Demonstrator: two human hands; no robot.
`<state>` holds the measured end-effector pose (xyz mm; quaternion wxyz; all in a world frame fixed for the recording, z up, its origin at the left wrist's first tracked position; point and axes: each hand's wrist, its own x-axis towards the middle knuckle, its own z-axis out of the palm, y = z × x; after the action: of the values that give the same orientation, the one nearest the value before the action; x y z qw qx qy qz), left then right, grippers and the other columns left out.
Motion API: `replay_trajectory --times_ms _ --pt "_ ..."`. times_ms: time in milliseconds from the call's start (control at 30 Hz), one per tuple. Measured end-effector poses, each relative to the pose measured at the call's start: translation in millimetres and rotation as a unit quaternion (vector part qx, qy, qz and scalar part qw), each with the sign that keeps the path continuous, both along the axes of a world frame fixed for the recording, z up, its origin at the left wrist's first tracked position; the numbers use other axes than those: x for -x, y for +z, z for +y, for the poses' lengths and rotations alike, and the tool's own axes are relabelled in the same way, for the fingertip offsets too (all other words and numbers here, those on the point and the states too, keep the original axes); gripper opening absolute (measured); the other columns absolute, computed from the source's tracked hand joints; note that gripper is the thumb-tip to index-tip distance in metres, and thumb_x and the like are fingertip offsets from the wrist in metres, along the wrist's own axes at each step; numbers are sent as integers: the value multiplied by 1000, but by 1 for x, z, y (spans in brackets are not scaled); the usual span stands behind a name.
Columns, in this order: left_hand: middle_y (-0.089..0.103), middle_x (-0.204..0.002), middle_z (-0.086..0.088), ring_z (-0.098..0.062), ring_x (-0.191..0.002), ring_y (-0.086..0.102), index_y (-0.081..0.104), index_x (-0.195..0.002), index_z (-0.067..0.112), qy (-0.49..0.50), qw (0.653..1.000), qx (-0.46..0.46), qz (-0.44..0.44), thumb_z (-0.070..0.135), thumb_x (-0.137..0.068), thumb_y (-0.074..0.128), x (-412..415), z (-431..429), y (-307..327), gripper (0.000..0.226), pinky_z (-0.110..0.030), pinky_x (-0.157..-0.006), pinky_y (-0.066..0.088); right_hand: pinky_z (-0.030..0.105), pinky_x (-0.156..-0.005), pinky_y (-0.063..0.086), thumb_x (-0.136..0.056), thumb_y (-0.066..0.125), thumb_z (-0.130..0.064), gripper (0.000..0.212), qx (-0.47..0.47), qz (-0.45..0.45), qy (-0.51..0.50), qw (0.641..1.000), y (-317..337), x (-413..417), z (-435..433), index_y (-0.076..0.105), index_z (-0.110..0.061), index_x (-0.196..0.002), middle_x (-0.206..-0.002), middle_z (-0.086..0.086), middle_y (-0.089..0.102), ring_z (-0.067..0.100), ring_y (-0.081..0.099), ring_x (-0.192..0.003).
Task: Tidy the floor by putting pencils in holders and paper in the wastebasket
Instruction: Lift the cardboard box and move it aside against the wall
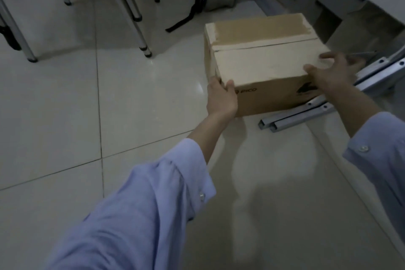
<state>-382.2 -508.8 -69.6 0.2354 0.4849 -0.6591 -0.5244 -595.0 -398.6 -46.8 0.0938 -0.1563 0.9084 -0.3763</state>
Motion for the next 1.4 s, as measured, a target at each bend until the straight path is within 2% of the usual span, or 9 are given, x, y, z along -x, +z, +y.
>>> replay_trajectory --times_ms 167,433,567,667,900,967,1033,1200,1400 --pt "45 -132 -13 -33 -115 51 37 -129 9 -12 1000 -18 -15 33 -99 38 28 10 3 39 -43 -98 43 52 -106 30 -100 32 -16 35 -185 210 128 951 1 8 -1 52 -14 -129 -137 26 41 47 37 -125" --pt "22 -141 10 -34 -98 46 14 -145 33 -19 991 -124 49 37 -99 37 62 44 3 52 -47 -69 60 49 -118 -9 -97 25 -56 70 -240 132 198 941 -11 45 11 21 -9 -150 -158 19 10 34 -2 -147" --pt "21 -141 12 -39 -110 43 13 -144 35 -20 988 -138 71 39 -99 37 64 45 -2 51 -46 -53 60 60 -116 1 -96 12 -55 72 -326 135 215 911 -15 42 2 9 -9 -151 -161 12 6 42 0 -146" --pt "22 -140 10 -40 -114 41 14 -144 34 -18 987 -144 71 38 -99 37 63 45 0 51 -46 -55 60 62 -113 14 -101 16 -44 62 -292 188 282 894 -13 3 -8 17 -6 -149 -158 15 16 46 13 -142" --pt "29 -148 -2 -34 -124 44 10 -147 27 -9 978 -177 113 25 -97 45 55 45 7 61 -26 -53 54 47 -120 -6 -103 19 -34 52 -205 212 348 890 -30 -50 -6 17 -18 -153 -161 7 12 30 -1 -149" --pt "31 -152 -4 -30 -131 41 -3 -149 30 -39 970 -193 140 17 -99 42 42 52 7 69 -40 -76 54 44 -120 -7 -103 21 -37 51 -189 177 332 907 -29 -49 -5 20 -24 -152 -161 1 11 32 -6 -148" --pt "25 -155 -7 -26 -139 32 -9 -149 18 -100 985 -100 103 12 -99 41 15 67 2 71 -33 -108 33 44 -119 -6 -102 22 -39 50 -181 139 326 917 -23 -51 -4 21 -28 -151 -161 -4 11 32 -9 -147" --pt "-10 -160 0 -23 -148 -8 -16 -148 19 -208 967 52 -141 28 -101 34 -47 75 -16 70 -43 -120 -1 63 -115 3 -100 15 -47 52 -353 63 344 868 11 -52 -20 8 -37 -151 -161 -12 -4 34 -11 -147" --pt "-21 -158 1 -34 -146 -17 -20 -147 32 -184 929 169 -275 43 -96 38 -103 64 16 77 -54 -117 7 66 -112 -2 -96 13 -57 61 -431 237 291 821 51 -105 -21 1 -33 -152 -158 -3 -25 34 -24 -144"
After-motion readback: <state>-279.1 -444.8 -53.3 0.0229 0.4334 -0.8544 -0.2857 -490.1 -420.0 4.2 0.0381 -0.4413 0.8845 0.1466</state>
